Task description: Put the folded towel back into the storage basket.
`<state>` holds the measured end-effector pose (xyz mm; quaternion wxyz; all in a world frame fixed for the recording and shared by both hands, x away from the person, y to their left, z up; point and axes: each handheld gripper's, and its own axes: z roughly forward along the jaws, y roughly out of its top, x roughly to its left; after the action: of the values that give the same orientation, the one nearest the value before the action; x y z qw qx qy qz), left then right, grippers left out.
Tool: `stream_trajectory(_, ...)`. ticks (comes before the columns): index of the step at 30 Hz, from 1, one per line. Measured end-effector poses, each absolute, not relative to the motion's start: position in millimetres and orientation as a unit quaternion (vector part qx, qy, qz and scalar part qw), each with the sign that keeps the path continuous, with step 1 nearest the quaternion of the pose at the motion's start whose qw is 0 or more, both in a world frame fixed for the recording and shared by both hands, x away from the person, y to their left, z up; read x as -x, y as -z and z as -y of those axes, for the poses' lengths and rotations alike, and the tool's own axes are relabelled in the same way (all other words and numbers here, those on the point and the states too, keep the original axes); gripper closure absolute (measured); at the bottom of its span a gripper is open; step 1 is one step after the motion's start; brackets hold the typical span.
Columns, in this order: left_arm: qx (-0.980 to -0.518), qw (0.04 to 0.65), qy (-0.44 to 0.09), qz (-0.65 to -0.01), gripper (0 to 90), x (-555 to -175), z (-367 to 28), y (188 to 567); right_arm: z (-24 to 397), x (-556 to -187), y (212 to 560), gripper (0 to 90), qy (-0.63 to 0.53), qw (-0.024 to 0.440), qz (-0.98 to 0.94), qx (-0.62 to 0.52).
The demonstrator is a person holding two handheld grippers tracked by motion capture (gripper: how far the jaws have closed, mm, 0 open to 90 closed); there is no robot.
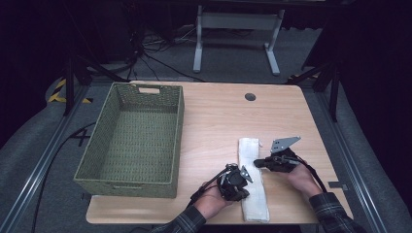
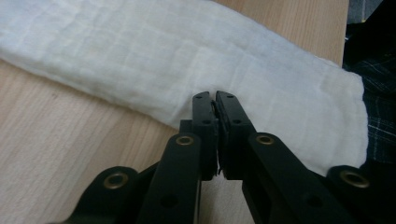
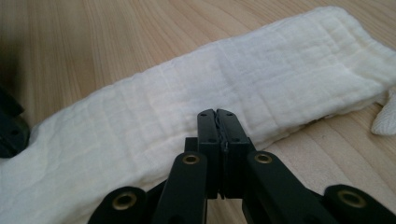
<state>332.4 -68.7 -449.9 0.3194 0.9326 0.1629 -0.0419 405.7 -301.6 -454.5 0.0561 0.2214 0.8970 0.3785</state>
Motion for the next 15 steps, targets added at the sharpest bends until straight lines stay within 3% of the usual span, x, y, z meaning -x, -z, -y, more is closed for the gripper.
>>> stream_trajectory(4, -0.928, 0.33, 0.022, -0.174, 74.4, -338, 59, 445, 305, -403, 450, 80.5, -0.39, 0.055, -0.894, -0.214)
stream_trajectory(15, -0.92, 0.347, 0.005, -0.18, 44.9, -354, 34, 442, 297, -372, 436, 49.3, -0.4, 0.033, -0.9, -0.169)
